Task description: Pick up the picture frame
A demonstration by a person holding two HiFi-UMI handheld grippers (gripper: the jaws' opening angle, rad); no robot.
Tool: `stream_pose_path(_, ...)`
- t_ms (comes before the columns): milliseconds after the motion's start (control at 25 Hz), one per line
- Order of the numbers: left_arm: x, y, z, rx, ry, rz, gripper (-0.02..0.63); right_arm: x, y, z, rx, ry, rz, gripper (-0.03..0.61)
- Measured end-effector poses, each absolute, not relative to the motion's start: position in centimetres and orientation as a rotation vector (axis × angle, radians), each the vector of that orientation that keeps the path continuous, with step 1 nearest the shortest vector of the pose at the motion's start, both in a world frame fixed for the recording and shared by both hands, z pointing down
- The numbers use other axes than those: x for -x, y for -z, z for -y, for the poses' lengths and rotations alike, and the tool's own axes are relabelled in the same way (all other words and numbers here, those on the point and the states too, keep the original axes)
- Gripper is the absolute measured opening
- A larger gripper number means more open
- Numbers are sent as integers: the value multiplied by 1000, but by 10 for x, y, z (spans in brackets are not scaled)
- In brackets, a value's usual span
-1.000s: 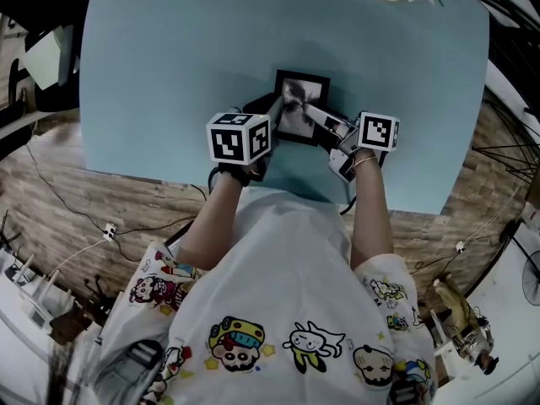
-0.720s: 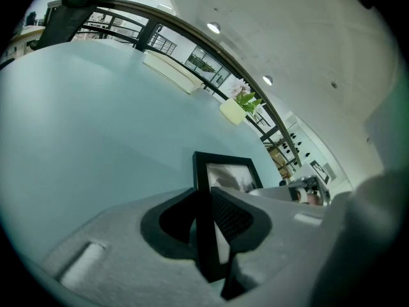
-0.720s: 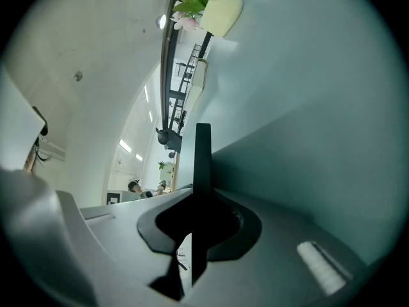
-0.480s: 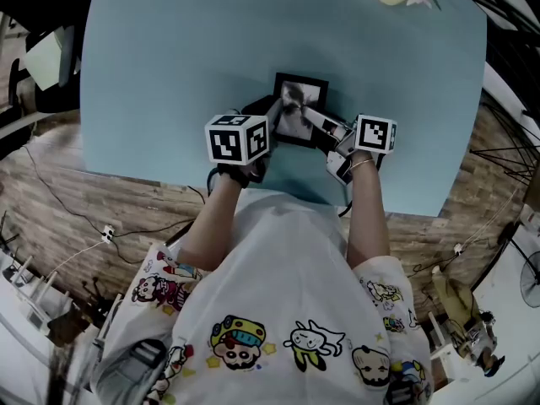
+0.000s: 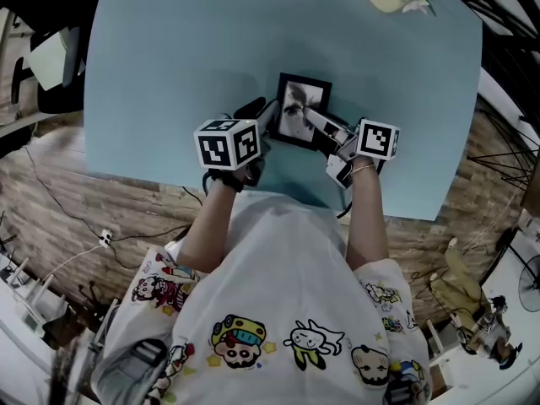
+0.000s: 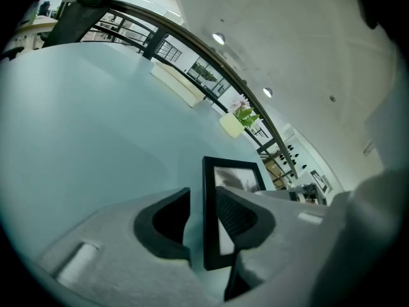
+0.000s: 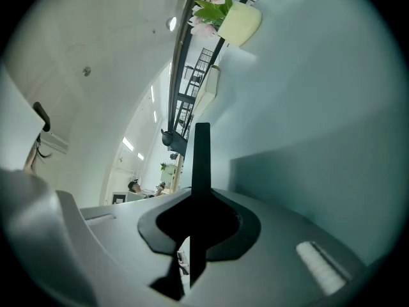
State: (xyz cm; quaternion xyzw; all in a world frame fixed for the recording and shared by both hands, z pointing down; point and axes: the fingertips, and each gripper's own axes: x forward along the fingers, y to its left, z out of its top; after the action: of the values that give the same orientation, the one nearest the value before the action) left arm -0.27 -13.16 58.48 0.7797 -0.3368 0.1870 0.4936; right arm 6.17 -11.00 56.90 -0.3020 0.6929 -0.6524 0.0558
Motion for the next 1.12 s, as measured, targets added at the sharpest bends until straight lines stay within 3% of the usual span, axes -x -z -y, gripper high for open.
stream_pose_path(640, 2, -489, 144, -2131, -327, 862, 123, -92, -488, 115, 1047, 1661, -2239, 43)
stream_pose_path(1120, -9, -404, 126, -2398, -319, 831, 123, -126, -401, 96, 1361, 1240, -2428, 43)
